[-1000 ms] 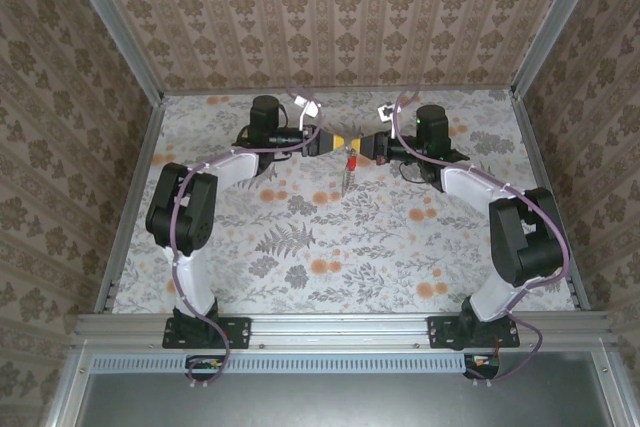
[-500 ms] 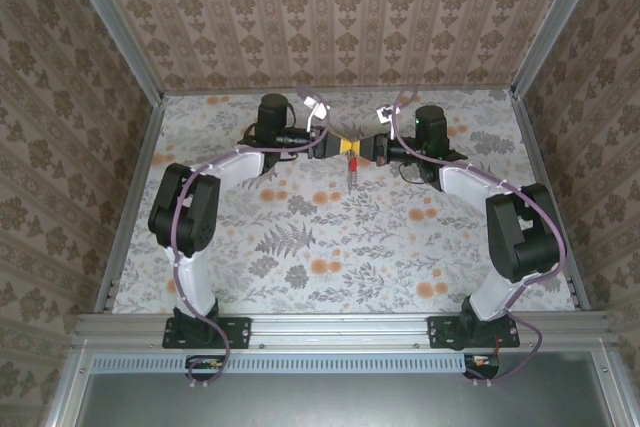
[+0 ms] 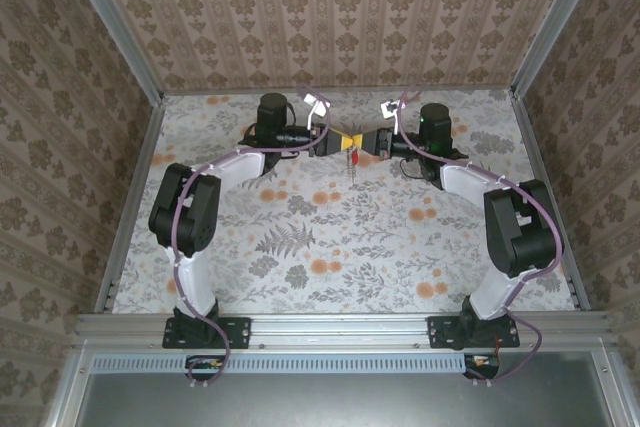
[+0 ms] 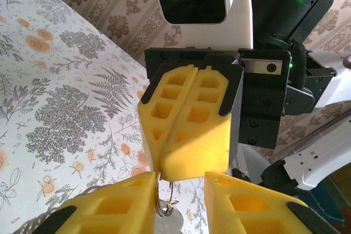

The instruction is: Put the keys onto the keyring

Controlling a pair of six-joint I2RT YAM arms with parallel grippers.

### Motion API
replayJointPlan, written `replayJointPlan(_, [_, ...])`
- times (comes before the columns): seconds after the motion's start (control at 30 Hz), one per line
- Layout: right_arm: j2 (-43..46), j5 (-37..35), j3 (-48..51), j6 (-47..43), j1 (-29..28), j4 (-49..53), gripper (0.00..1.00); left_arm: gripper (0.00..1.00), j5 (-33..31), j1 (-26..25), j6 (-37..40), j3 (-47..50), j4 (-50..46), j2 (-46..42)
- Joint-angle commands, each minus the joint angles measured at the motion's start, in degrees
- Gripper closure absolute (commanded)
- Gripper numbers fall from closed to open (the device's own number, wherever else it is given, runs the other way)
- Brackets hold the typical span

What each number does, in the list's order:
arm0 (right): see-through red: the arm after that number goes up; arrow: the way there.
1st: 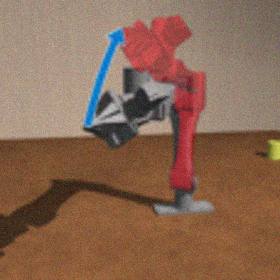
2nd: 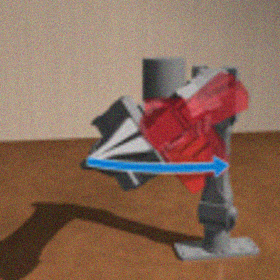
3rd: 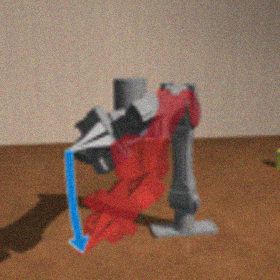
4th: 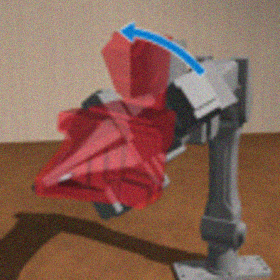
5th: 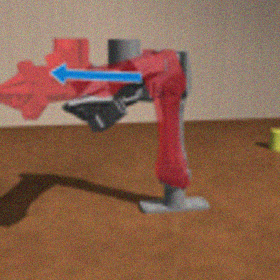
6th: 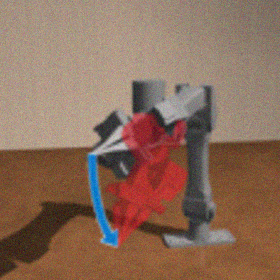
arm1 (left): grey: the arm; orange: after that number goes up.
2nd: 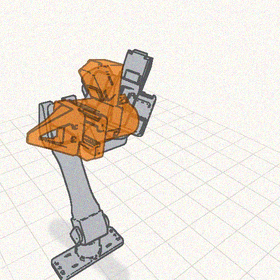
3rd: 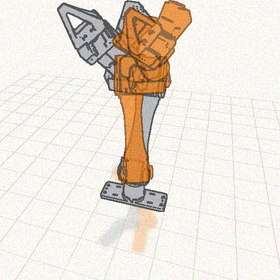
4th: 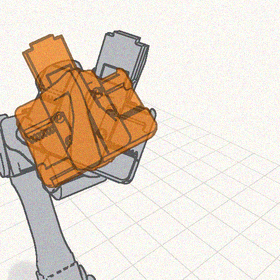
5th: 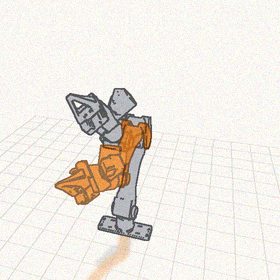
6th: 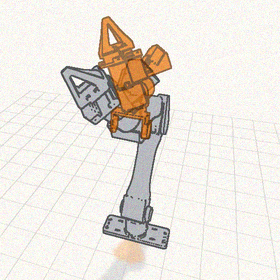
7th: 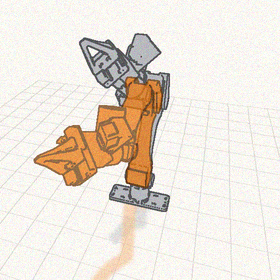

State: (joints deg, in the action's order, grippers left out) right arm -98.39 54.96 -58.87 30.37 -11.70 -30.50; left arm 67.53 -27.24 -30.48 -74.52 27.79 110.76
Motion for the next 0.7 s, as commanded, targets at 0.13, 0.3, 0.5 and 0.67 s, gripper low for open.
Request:
replayJointPlan(0.13, [-0.2, 0.2, 0.5, 0.7, 0.7, -2.0, 1.00, 0.82, 3.1, -0.3, -1.8, 0.3, 4.2, 0.7])
replayJointPlan(0.3, [-0.6, -0.4, 0.6, 1.1, 0.9, -2.3, 1.00, 0.90, 3.3, -0.4, -2.7, 0.8, 5.9, 0.5])
replayJointPlan(0.5, [-0.7, -0.3, 1.0, 1.8, 1.0, -3.1, 1.00, 0.98, 3.1, -0.5, -4.8, 1.0, 8.7, 0.9])
replayJointPlan(0.67, [-0.4, -0.4, 1.0, 2.7, 1.0, -3.7, 1.00, 1.00, 3.0, -1.1, -8.8, 1.1, 14.1, 2.0])
